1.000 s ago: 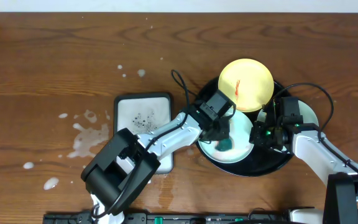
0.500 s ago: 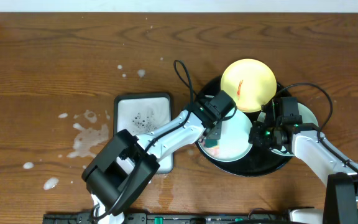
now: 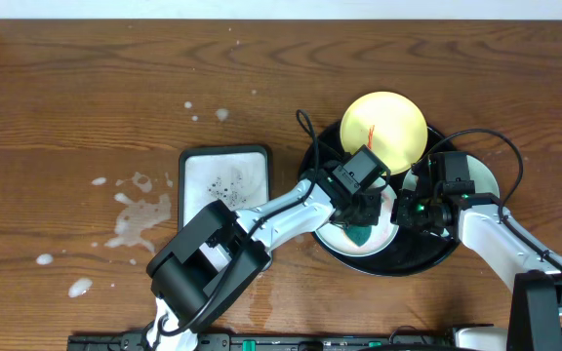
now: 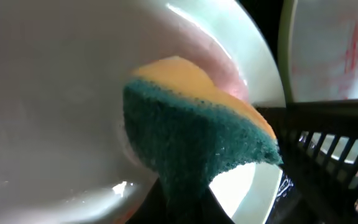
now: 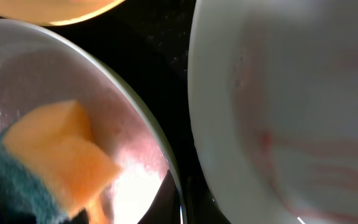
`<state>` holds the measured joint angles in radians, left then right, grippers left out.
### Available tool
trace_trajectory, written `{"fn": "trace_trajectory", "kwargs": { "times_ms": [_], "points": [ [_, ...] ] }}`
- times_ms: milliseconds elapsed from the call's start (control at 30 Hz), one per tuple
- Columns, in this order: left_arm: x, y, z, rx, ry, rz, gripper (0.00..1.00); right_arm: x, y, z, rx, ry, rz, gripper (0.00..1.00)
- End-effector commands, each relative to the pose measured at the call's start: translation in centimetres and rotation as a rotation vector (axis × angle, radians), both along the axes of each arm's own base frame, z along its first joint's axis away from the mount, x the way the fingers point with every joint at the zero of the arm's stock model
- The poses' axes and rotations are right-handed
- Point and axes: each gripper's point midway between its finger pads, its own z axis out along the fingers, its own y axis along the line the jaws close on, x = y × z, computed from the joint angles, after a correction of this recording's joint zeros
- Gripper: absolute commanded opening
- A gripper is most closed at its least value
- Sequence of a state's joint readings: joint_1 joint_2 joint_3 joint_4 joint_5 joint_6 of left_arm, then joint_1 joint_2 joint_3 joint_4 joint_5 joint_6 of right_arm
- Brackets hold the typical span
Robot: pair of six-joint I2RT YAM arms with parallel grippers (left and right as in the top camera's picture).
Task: Clean dirty plates on tray and stack at the side
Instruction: 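Scrub the left pale green plate with the sponge in the left gripper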
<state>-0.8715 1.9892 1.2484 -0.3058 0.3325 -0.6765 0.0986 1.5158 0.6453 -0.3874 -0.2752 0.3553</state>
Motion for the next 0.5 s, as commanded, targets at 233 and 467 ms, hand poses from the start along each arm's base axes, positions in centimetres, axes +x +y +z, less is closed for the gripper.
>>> {"fn": "trace_trajectory", "kwargs": {
  "times_ms": [233,467],
  "points": [
    [-3.1,8.7,-4.6,0.377,0.172,0.052,0.08,-0.4,-0.6,-0.8,-0.033,0.030,-0.022,0.01],
    [2.2,14.3,-3.4,0.583,0.020,0.161,0.08,-0.5,-0.6,-0.9,-0.033,0.034,-0.022,0.01]
  ]
}}
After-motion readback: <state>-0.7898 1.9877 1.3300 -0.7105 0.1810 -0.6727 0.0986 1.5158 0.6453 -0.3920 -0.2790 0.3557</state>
